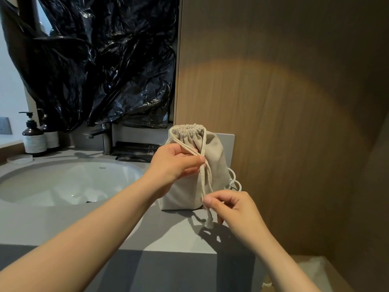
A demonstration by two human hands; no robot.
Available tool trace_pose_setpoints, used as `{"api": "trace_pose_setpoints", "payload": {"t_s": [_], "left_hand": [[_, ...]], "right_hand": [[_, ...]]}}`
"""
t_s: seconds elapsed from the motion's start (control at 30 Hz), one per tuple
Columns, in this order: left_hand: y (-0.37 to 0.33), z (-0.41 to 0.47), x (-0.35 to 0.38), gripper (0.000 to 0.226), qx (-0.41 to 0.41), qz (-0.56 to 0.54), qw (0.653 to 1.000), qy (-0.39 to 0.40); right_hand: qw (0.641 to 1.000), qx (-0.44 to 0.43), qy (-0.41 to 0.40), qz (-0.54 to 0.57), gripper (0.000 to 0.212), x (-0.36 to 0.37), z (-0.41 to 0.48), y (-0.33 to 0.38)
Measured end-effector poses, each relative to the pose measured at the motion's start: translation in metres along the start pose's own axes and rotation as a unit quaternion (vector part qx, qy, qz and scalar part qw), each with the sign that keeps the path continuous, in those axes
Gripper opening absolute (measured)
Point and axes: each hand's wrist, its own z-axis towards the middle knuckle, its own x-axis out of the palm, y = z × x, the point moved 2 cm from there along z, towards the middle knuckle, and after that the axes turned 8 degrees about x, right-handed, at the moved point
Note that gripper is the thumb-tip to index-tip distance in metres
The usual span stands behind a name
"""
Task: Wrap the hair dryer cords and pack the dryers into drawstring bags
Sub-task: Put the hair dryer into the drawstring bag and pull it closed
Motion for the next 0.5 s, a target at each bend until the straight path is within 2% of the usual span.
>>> {"api": "trace_pose_setpoints", "payload": {"t_s": [0.1, 0.2, 0.27, 0.37, 0.5], "left_hand": [[0.001, 0.001, -0.001, 0.011, -0.001, -0.003, 1.000, -0.002], [0.001, 0.001, -0.002, 0.013, 0.004, -0.009, 1.000, 0.007], [0.002, 0.001, -0.003, 0.016, 0.008, -0.009, 1.000, 0.015], [0.004, 0.001, -0.008, 0.020, 0.021, -0.006, 1.000, 0.011], [0.007, -0.002, -0.015, 0.019, 0.060, 0.027, 0.998, 0.010]], "right_hand": [[0.996, 0.022, -0.082, -0.019, 0.009, -0.008, 0.005, -0.005], [0.999, 0.042, -0.006, 0.000, 0.025, -0.002, 0.011, -0.005], [0.998, 0.045, 0.036, 0.033, 0.023, 0.000, 0.013, -0.004], [0.997, 0.040, 0.032, 0.063, 0.012, -0.009, 0.011, -0.004], [0.993, 0.026, -0.031, 0.107, 0.012, -0.031, 0.009, 0.000]]}}
